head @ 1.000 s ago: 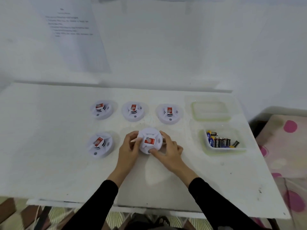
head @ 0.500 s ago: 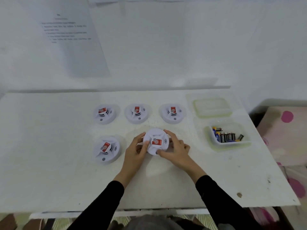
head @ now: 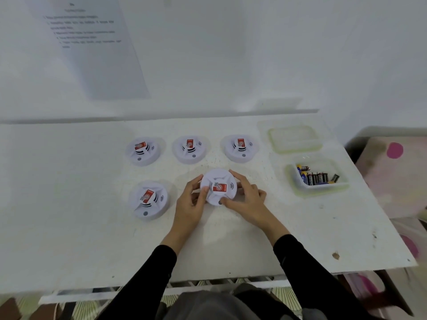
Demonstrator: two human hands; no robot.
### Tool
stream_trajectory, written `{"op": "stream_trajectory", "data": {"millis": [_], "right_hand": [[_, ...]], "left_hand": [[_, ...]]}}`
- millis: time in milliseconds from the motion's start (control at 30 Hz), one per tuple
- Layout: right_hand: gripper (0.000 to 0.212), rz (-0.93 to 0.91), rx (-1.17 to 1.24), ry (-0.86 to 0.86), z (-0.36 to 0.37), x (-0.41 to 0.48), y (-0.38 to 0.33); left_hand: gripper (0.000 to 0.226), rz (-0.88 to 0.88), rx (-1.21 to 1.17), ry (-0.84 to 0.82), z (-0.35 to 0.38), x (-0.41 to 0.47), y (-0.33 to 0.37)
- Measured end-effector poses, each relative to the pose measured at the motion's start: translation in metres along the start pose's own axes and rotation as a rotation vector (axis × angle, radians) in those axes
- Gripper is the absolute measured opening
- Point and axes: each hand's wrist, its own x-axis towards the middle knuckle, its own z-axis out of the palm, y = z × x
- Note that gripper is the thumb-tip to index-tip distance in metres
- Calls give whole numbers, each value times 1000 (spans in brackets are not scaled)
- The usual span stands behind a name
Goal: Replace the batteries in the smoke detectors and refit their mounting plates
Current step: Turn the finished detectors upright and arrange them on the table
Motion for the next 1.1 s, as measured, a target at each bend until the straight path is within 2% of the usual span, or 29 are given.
{"op": "stream_trajectory", "data": {"millis": [600, 1100], "right_hand": [[73, -7, -14, 37, 3, -1, 2], [75, -4, -17, 23, 3, 1, 3]], "left_hand": [[39, 51, 15, 2, 1, 0, -2], [39, 23, 25, 3, 0, 1, -2]]}}
